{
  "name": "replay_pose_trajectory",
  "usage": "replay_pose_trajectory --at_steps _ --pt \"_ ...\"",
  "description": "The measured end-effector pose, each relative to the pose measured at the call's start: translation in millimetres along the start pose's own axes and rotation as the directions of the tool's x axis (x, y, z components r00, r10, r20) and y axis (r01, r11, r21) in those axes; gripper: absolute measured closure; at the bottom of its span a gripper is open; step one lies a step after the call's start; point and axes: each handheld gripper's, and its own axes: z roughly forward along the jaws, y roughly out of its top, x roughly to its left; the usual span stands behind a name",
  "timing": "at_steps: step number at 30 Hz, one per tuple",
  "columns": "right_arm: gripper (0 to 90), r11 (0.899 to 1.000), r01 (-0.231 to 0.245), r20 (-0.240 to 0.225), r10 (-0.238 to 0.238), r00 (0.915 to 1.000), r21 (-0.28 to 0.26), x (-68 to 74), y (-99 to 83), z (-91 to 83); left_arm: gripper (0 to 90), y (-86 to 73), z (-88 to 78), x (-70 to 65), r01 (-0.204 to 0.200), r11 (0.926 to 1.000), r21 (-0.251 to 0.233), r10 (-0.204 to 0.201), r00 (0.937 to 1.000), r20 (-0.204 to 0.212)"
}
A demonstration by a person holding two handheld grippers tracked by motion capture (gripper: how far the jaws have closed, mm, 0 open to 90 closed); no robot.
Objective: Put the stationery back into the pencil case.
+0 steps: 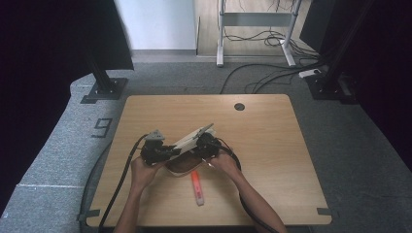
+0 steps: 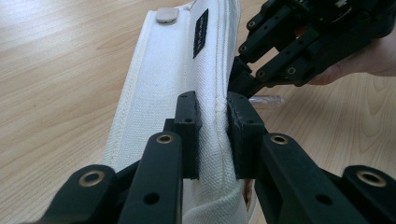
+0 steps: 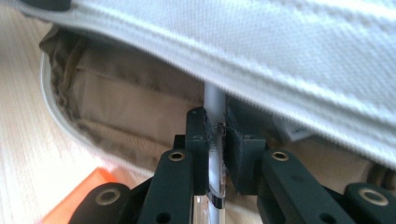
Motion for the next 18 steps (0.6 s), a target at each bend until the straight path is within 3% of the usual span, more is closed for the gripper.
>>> replay_pose_trajectory --at_steps 7,9,18 --pt "76.9 1.0 0.002 0.007 -0.002 1.0 -0.018 1.1 3.7 8.9 76.0 -0.1 0.2 -0.3 -0.002 1.0 0.002 0.002 1.0 0.0" --pt "71.6 1.0 0.003 0.008 -0.003 1.0 -0.017 2.2 2.6 8.5 76.0 0.0 0.1 -0.2 -0.002 1.0 0.001 0.002 1.0 0.0" --pt "63.5 0.999 0.001 0.016 0.0 0.9999 -0.04 2.4 -8.2 -19.6 75.9 -0.1 0.3 0.0 -0.002 1.0 0.002 0.002 1.0 0.0"
